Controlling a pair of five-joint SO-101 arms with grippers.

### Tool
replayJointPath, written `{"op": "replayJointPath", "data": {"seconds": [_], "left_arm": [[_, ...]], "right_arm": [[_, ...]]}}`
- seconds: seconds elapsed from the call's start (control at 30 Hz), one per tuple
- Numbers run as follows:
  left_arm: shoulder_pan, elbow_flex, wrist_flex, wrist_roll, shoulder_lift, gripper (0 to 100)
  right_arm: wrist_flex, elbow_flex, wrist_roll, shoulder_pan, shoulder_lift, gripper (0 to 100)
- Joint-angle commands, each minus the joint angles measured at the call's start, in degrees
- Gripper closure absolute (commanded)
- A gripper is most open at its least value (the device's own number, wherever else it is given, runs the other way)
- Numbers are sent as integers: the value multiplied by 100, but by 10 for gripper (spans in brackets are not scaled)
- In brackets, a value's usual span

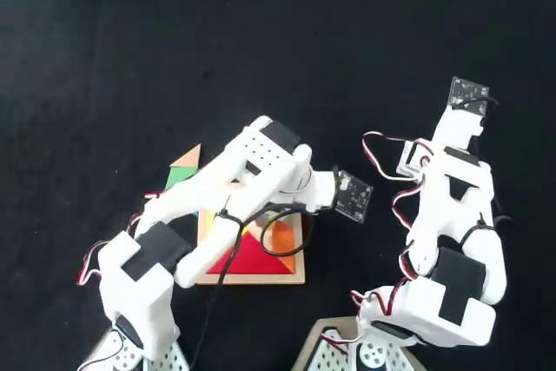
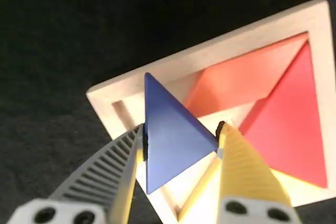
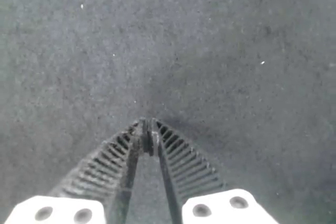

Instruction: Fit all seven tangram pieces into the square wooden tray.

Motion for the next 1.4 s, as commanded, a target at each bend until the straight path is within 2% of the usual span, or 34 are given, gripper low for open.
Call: {"op": "replayJointPath", "data": {"seconds": [0.0, 0.13, 0.2, 0.33, 0.53, 0.63, 0.7, 0.8, 0.9, 1.03, 1.13, 1.27, 1.37], "left_arm": [[40, -312, -44, -70, -44, 831], [31, -374, -35, 44, -53, 831], [-22, -602, -26, 598, -53, 831], [-145, -1174, -18, 2514, -53, 831], [-31, -1288, 105, 6576, -237, 832], [-92, -980, 53, 8404, -695, 885], [-198, -734, 70, 9336, -1108, 937], [-286, -189, 62, 10365, -1873, 948], [-233, 541, -62, 10927, -2488, 913], [-725, 1640, -1301, 11138, -2796, 866], [-752, 2211, -1767, 11446, -2743, 862], [-338, 2343, -1793, 11508, -2690, 861], [268, 2448, -1582, 11516, -2716, 861]], "right_arm": [[-97, -356, -35, 44, -13, 987], [-97, -347, -26, 44, -13, 987], [-97, -347, -18, 44, -13, 987], [-97, -347, -9, 35, -13, 987], [-88, -347, -9, 35, -13, 987], [-105, -286, -9, 35, -31, 987], [-105, -286, -9, 35, -31, 987], [-97, -286, -9, 35, -31, 987], [-97, -286, -9, 35, -22, 987], [-97, -277, 0, -141, -31, 987], [-105, -259, 0, -149, -40, 987], [-123, -259, 0, -167, -31, 987], [-123, -277, 0, -176, -22, 987]]}}
